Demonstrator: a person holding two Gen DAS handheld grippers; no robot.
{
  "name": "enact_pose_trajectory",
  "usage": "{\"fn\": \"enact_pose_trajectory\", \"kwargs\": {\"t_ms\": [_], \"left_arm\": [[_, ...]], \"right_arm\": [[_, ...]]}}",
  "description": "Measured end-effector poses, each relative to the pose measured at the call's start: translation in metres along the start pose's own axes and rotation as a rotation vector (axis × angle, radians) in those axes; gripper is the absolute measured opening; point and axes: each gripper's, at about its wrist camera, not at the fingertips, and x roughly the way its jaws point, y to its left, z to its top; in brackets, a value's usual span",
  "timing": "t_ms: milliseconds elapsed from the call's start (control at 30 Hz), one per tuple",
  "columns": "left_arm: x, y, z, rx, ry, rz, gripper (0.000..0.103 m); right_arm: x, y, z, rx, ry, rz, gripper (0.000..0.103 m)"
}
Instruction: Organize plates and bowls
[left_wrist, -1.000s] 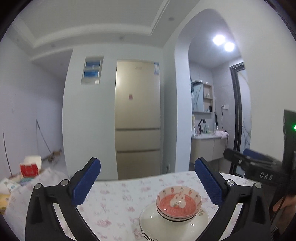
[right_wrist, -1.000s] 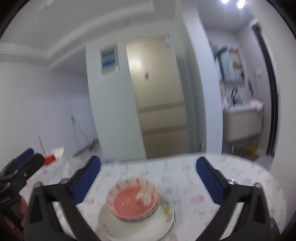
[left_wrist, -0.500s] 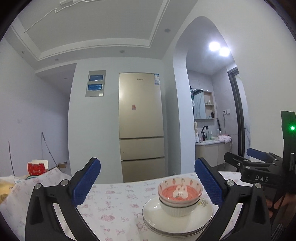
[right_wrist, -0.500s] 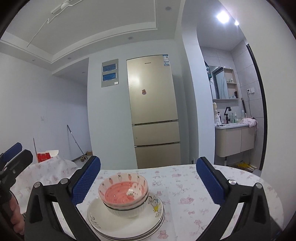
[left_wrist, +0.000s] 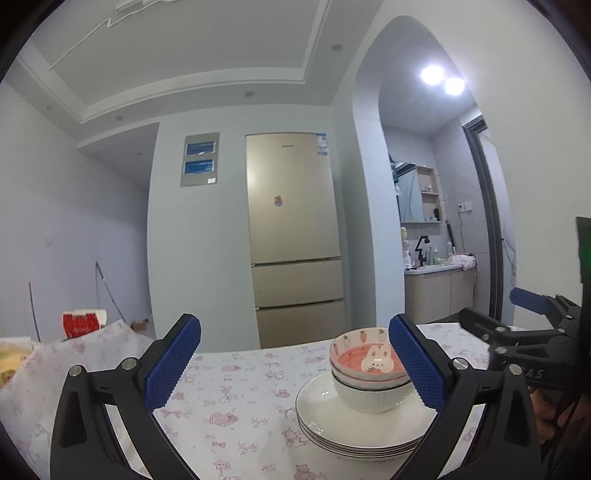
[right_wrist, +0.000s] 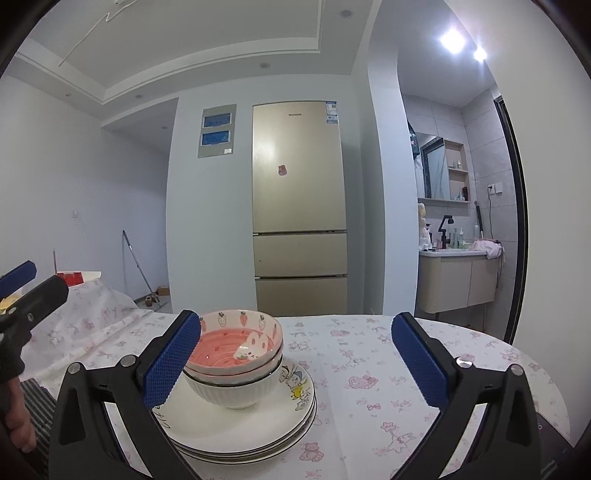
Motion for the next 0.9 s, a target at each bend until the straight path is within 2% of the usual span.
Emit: {"fn": "enact_pose_trajectory", "kwargs": {"t_ms": [133,367,900], "left_arm": [[-0.005,0.0,0.002,0.004,-0.022,-0.017,0.103],[-0.006,0.0,0.002,0.012,-0.025,0.03,0.103],[0.017,0.017,-0.003,-0.07,0.093,0.037,0.103]], "right_arm": [[-0.003,0.004,-0.001,-0.02,-0.006,-0.011,0.103],[-0.005,0.012,0.0,-0.053,-0.017,-0.014,0.103],[-0.011,0.008,0.001,-0.035,-0.025,-0.011,0.103]]}}
